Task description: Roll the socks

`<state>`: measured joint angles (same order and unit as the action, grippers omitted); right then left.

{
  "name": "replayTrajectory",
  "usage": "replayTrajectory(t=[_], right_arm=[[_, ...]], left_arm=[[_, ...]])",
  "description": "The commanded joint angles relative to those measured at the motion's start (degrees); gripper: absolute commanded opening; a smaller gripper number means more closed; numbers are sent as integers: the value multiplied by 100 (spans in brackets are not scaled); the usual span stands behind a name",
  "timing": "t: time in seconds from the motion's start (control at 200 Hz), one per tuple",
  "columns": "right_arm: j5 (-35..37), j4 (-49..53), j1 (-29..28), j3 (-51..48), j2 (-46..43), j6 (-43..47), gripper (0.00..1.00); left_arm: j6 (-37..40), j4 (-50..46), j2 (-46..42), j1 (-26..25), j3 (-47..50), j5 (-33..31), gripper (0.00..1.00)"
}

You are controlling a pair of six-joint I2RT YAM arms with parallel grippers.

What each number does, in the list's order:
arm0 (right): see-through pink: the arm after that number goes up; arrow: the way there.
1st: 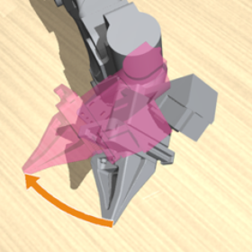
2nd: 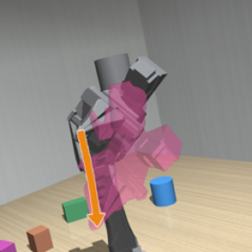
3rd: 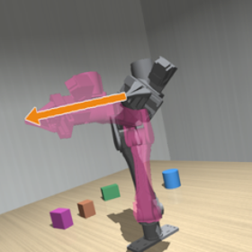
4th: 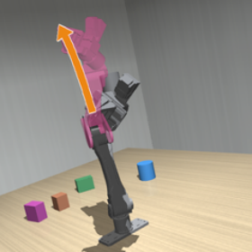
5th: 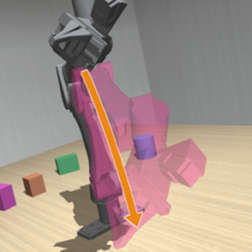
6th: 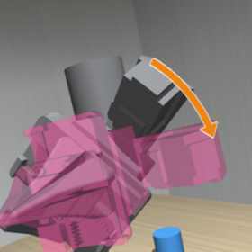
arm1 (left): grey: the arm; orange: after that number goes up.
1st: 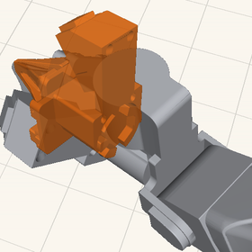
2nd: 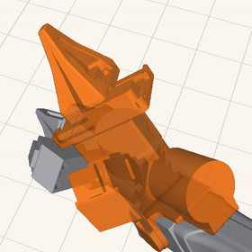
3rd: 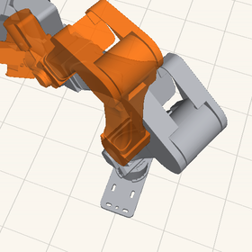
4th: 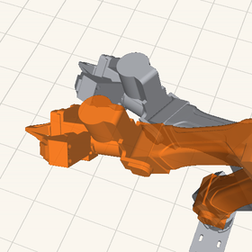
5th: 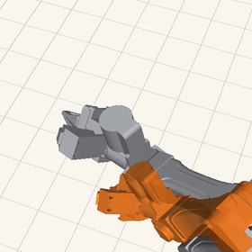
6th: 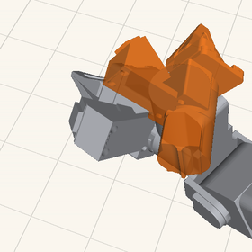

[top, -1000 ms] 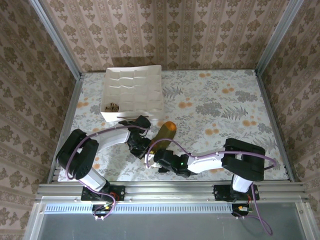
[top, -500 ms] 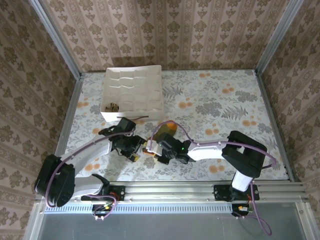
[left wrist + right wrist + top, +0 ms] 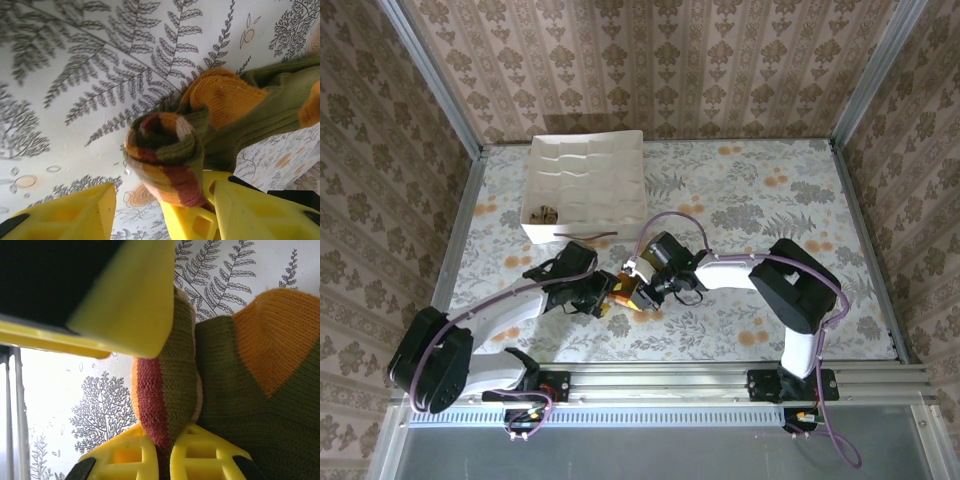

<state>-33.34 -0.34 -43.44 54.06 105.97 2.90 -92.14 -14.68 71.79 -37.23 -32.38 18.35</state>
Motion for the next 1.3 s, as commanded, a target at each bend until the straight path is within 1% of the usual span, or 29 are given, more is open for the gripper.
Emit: replayTrajectory(t=[0.0,0.155,0.275,0.37,0.4,0.45,0.51,0.545,0.56,0.575,0.63,0.69,0.785,0.82,0.87,0.935,1.01,1.085,1.175,1.295], right_arm=[[162,954,132,-200,450,-263,0],[25,875,286,-316,467,-337,0],[-102,844,369,-322,564,-394,0],[-130,860,441,-287,646,-412,0],[-131,860,457,-276,661,-404,0],[-107,864,470,-257,666,-367,0],[-38,893,471,-221,632,-257,0],[-23,896,453,-212,593,-149,0],[-23,885,442,-220,535,-90,0],[-12,863,416,-233,477,-35,0],[136,704,298,-367,144,176,9],[572,188,109,-682,-449,428,23],[2070,-1125,-432,-1664,-1722,939,43],[2490,-1374,-624,-1871,-2034,1100,47],[2892,-1294,-864,-1897,-2324,1222,49],[3406,-1071,-1237,-1830,-2483,1435,51],[3926,-1045,-1740,-1831,-2463,1837,52],[4362,-988,-2174,-1715,-2249,2144,52],[4708,-1004,-2473,-1535,-1939,2445,53],[5156,-1112,-2646,-1278,-1551,2835,52]], left_arm=[[-140,368,230,-47,76,-51,51],[-104,532,452,-52,31,-121,49],[15,659,806,-63,-53,-62,48],[64,641,1060,-116,-59,-12,45],[57,534,1125,-139,-58,-1,42],[32,301,1229,-159,-50,55,33],[-43,44,1312,-178,-5,143,18],[-79,-187,1343,-186,-5,192,4],[-102,-273,1343,-188,-17,217,0],[-121,-436,1347,-194,-29,233,0],[-197,-870,1321,-222,-94,265,0],[-292,-1259,1267,-256,-177,257,0],[-311,-1947,1260,-254,-487,207,0],[-278,-2155,1284,-253,-620,166,0],[-229,-2382,1339,-267,-788,119,0],[-179,-2486,1421,-267,-941,114,0],[-130,-2551,1541,-266,-1038,133,0],[-71,-2525,1653,-267,-1090,151,0],[-1,-2498,1761,-256,-1146,185,0],[111,-2492,1875,-257,-1242,204,0]])
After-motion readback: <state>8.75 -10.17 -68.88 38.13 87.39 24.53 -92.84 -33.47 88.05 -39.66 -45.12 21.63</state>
